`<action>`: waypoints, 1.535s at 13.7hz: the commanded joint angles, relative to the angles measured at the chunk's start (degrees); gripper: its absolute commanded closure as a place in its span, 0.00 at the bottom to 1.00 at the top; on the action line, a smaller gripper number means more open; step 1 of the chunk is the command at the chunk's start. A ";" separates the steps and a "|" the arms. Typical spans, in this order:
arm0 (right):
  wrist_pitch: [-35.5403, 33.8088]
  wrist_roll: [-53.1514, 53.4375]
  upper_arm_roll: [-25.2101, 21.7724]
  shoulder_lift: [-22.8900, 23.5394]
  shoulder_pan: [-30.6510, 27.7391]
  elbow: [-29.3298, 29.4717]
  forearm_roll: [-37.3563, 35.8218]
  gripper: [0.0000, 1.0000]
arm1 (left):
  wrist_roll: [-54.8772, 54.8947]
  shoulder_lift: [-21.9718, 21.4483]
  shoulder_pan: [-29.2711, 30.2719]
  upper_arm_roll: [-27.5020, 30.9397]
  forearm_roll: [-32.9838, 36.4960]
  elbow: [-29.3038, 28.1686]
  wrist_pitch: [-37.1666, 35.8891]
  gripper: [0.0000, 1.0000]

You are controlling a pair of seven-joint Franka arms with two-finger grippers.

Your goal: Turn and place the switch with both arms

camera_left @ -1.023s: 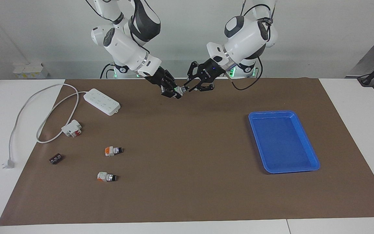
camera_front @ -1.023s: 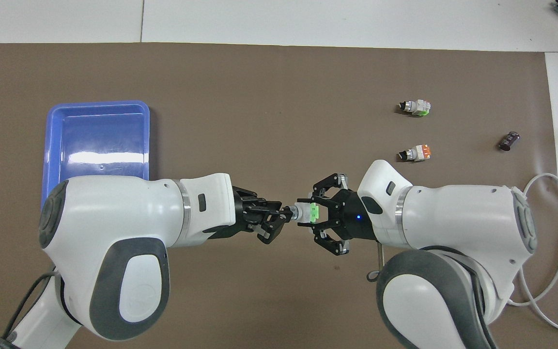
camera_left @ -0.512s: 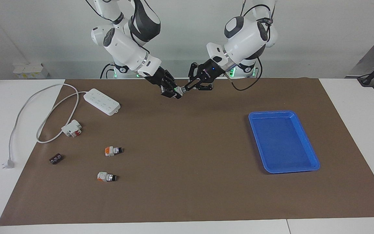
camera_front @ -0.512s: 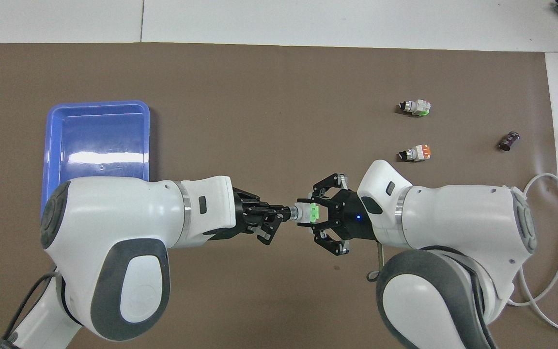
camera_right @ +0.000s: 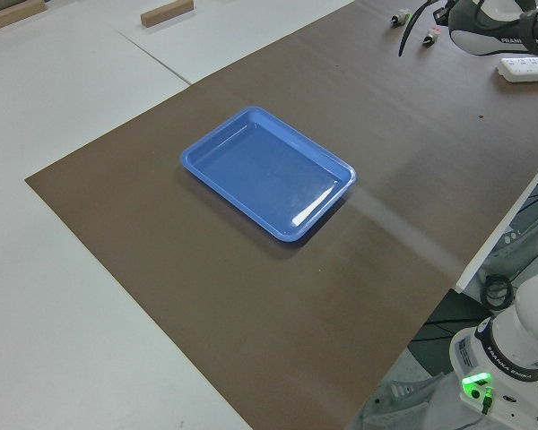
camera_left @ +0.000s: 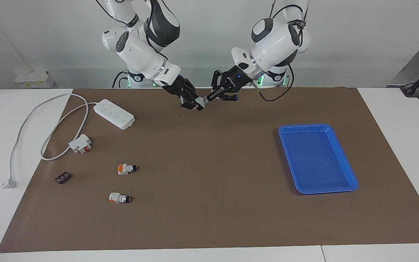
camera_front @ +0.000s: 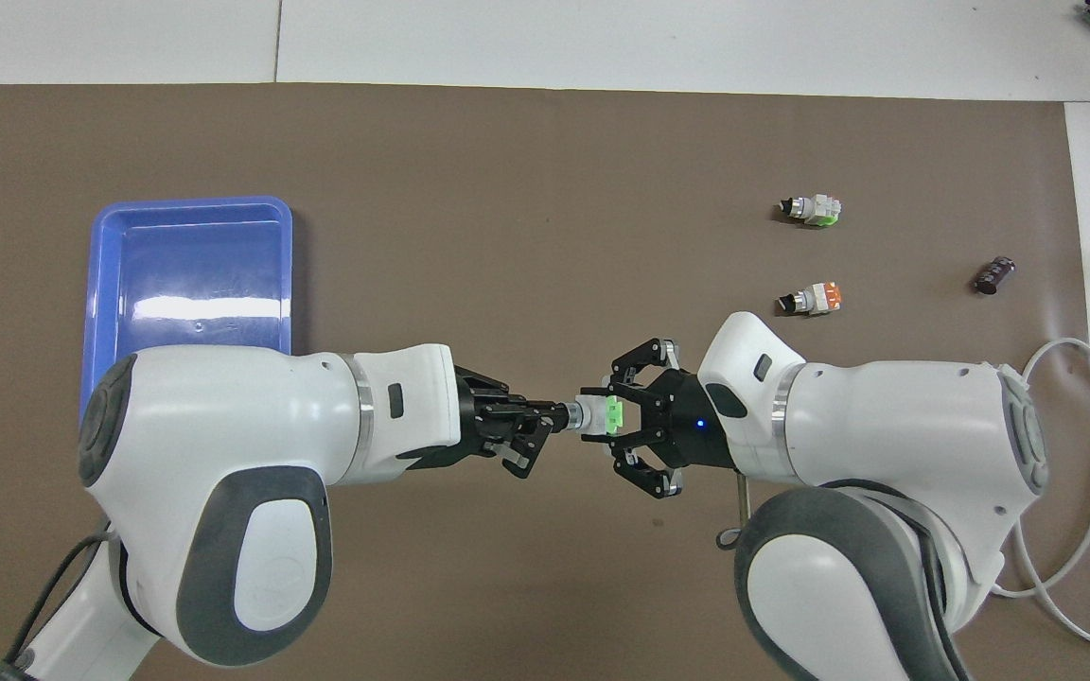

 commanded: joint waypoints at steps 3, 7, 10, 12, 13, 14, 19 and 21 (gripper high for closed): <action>0.07 1.13 0.50 -0.96 -0.37 -0.21 1.56 1.00 | -11.57 -0.73 -0.65 0.53 -0.80 -1.45 1.19 1.00; 0.16 1.13 0.50 -0.96 -0.28 -0.21 1.56 1.00 | -23.18 -0.65 -0.29 0.53 -0.89 -1.37 1.46 1.00; 0.24 1.22 0.50 -0.96 -0.37 -0.21 1.56 1.00 | -34.06 -0.65 -0.29 0.53 -0.97 -1.37 1.55 1.00; 0.24 1.13 0.50 -0.96 -0.28 -0.21 1.56 1.00 | -42.68 -0.47 -0.38 0.53 -0.97 -1.11 1.81 1.00; 0.24 1.13 0.50 -0.96 -0.37 -0.21 1.56 1.00 | -47.16 -0.38 -0.47 0.53 -0.97 -1.10 2.60 1.00; 0.24 1.13 0.50 -0.96 -0.37 -0.21 1.56 1.00 | -51.55 -0.30 -0.64 0.53 -0.97 -1.10 3.39 1.00; 0.33 1.22 0.50 -0.96 -0.37 -0.21 1.56 1.00 | -71.60 -0.12 -0.65 0.45 -0.97 -0.84 4.27 1.00; 0.33 1.22 0.50 -0.96 -0.37 -0.21 1.56 1.00 | -79.06 -0.03 -0.73 0.44 -0.97 -0.75 4.80 1.00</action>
